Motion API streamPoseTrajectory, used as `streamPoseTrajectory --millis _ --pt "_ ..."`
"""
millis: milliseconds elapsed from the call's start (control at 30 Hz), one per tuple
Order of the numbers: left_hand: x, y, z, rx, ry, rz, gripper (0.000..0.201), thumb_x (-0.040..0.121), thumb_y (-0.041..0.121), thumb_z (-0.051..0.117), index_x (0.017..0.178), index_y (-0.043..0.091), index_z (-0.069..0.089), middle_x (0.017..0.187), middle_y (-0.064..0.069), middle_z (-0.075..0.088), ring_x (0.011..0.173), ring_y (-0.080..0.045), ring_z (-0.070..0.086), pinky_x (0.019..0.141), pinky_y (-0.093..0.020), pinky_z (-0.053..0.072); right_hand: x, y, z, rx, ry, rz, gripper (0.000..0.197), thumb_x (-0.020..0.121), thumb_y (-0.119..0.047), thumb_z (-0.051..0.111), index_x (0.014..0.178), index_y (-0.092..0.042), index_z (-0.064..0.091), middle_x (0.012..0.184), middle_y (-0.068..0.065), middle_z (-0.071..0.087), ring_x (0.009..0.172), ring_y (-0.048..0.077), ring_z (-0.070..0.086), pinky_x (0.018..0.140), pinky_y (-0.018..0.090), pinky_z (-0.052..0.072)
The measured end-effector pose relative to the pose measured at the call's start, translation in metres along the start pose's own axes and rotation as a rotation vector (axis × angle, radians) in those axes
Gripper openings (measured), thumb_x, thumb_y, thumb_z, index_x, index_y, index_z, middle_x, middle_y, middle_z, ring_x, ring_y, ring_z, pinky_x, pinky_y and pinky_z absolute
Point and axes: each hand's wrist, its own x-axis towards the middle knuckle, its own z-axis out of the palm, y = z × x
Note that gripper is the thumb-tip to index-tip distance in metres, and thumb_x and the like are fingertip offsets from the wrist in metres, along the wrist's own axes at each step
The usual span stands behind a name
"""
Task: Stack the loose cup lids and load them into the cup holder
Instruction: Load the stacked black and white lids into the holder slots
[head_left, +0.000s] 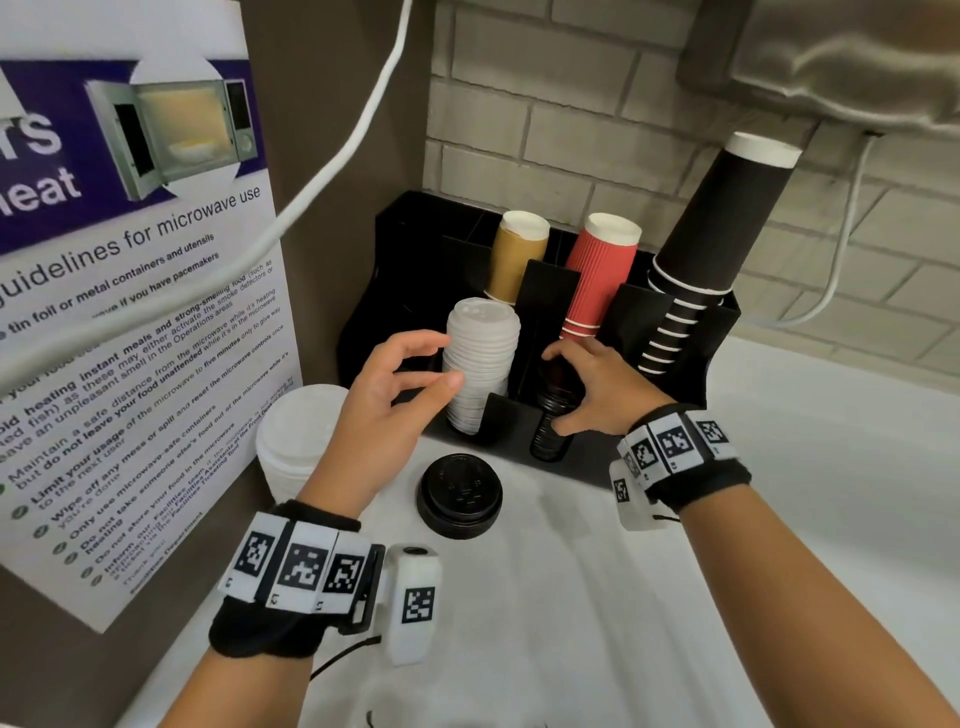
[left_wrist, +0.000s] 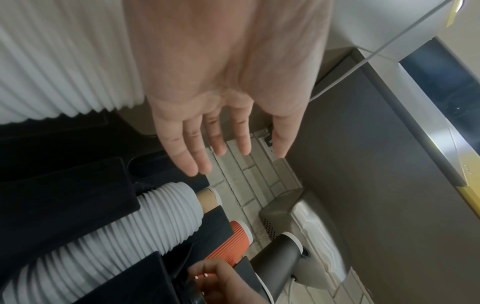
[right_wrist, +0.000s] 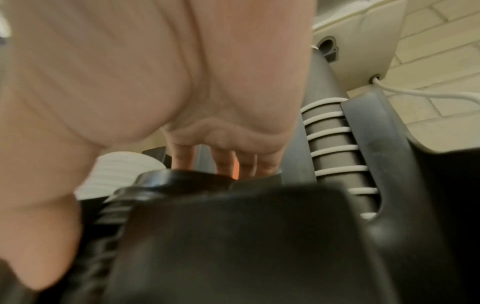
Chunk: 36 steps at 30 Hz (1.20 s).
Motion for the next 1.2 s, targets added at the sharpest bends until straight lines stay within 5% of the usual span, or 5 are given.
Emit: streamPoseTrajectory --millis 433,567,667,800,1200 --pt "0.0 -0.001 0.001 0.016 0.001 0.007 0.041 0.071 0.055 0.063 0.11 0.043 0.06 0.124 0.015 0.056 0.103 -0.008 0.063 0.098 -0.045 0.051 -0.02 -0.014 0.023 -0.331 0.206 -0.01 0.057 0.073 -0.028 0.075 0.122 -0.021 0.047 0.121 -0.001 0.047 0.109 0.021 0.042 0.086 0.037 0.041" --pt "0.0 0.0 0.0 0.01 0.015 0.016 0.041 0.071 0.055 0.063 0.11 0.043 0.06 0.124 0.014 0.056 0.101 -0.006 0.063 0.097 -0.042 0.051 -0.032 -0.038 0.022 -0.138 0.466 -0.177 0.043 0.071 -0.025 0.072 0.11 -0.015 0.057 0.109 0.003 0.054 0.102 0.023 0.048 0.083 0.038 0.044" --pt "0.0 0.0 0.0 0.006 0.017 0.017 0.039 0.074 0.051 0.065 0.111 0.041 0.06 0.124 0.012 0.056 0.101 -0.005 0.063 0.098 -0.042 0.051 -0.032 -0.063 0.032 0.166 0.214 -0.319 0.034 0.075 -0.023 0.073 0.105 -0.01 0.062 0.103 0.005 0.058 0.096 0.019 0.054 0.085 0.039 0.048" --pt "-0.001 0.001 0.001 0.009 0.008 0.014 0.041 0.074 0.051 0.064 0.112 0.039 0.06 0.125 0.011 0.056 0.101 -0.007 0.063 0.096 -0.041 0.052 -0.025 -0.08 0.063 0.018 -0.274 -0.177 0.075 0.075 -0.039 0.077 0.139 -0.02 0.044 0.134 0.006 0.045 0.123 0.023 0.043 0.101 0.04 0.043" --pt "-0.001 -0.001 0.001 0.001 -0.009 0.011 0.032 0.08 0.04 0.065 0.111 0.038 0.06 0.125 0.01 0.056 0.1 -0.005 0.063 0.095 -0.039 0.052 -0.02 -0.082 0.093 -0.1 -0.344 -0.083 0.098 0.06 -0.043 0.085 0.14 -0.03 0.03 0.132 0.011 0.039 0.119 0.031 0.039 0.092 0.044 0.048"
